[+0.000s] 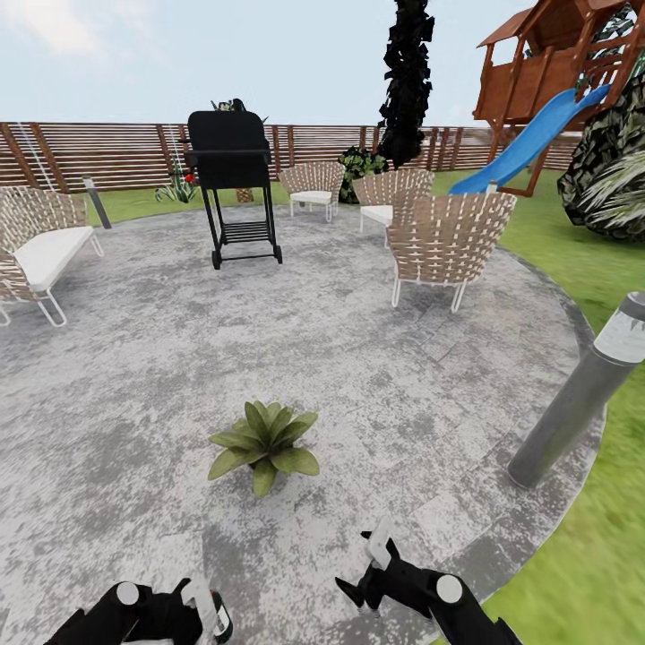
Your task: Pick up the pesticide atomizer in the garden and spray insectifuge to fully cover both potted plants in the garden.
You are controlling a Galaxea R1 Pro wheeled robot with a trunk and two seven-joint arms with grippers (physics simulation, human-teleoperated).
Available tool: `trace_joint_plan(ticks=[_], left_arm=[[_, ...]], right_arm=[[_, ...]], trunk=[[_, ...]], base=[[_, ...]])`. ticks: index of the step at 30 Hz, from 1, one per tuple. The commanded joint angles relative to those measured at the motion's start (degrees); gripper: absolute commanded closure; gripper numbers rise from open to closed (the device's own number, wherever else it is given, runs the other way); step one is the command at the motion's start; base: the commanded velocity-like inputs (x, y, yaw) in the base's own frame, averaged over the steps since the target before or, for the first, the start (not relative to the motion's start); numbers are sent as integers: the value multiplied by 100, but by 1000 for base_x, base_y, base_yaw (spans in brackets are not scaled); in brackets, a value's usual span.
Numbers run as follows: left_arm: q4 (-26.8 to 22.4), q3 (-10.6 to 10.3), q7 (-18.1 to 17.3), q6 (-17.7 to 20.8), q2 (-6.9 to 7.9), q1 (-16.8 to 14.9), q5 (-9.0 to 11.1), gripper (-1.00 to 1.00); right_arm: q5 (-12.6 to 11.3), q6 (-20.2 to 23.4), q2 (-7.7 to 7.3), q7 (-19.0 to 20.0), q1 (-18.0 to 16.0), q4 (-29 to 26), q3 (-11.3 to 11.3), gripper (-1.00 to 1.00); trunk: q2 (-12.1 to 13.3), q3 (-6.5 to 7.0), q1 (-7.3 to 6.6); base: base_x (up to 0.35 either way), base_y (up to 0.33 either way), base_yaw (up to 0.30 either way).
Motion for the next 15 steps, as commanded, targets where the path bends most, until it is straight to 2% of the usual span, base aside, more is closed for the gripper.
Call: trace_joint_plan(ticks=[1,4,7,11,15], left_arm=[[28,13,-25,-92,37,-35,-15,100],[20,57,-41,-112,76,-90,10,100],[-34,-13,-39,-102,64,-81,-52,100],[-146,-75,-42,-102,54,-88,-112,100],[-165,-83,-49,-103,28,-93,-142,100]], right_arm=[[27,-54,-33,-31,-34,-35,-38,-100],[16,-54,-46,-127,-32,-118,-135,-100],[13,-54,-59,-160,-39,-169,-189,-100],[8,-55,-177,-149,-48,-203,-319,-100],[21,-48,-187,-124,-48,-218,-390,-100]], trunk=[[-2,-5,-1],[-2,-5,-1],[-2,-5,-1],[-2,-5,-1],[-2,-5,-1]], base=[[0,0,0],[0,0,0],[0,0,0],[0,0,0],[0,0,0]])
